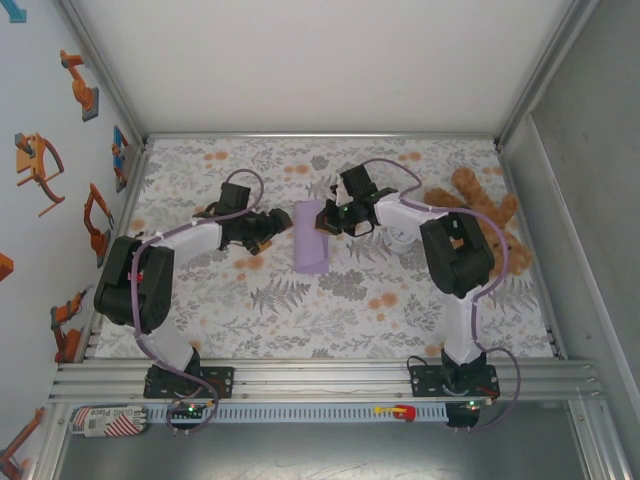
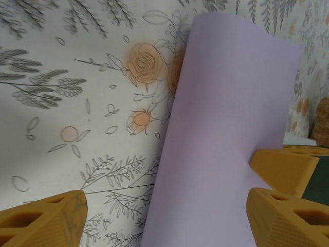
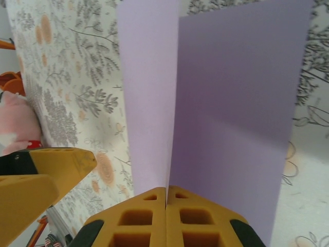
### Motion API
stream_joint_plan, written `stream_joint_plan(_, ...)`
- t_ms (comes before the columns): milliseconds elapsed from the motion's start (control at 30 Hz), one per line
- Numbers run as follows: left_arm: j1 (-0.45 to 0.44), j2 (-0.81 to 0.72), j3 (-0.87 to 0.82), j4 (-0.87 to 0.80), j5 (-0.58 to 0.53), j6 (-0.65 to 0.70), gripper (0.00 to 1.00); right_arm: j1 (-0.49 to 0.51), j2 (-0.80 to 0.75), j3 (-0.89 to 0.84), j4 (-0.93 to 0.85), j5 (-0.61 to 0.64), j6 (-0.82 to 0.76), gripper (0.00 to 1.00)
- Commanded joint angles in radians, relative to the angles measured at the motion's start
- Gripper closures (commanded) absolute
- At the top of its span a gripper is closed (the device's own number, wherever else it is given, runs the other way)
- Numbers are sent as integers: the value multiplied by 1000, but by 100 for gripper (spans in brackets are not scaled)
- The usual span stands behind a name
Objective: Fold a paper plane with a square sheet of paper (pick it up from the middle)
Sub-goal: First fold in half a square sheet of paper at the center of the table.
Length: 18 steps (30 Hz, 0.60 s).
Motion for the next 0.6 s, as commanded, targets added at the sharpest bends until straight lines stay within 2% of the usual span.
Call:
stream_joint_plan(0,-18,36,35,-12,15,6,22,-8,19,-14,12,27,-17,100)
stream_joint_plan(133,-31,76,64,-20,24,8,27,-10,33,-15,11,35,-19,100)
stream_joint_plan(367,-49,144,120,-48,40,27,29,-18,48,-25,12,38,-14,100)
stream_joint_plan(567,-65,196,165,-73,48,45,34,-26,51,-36,21,33,-5,100)
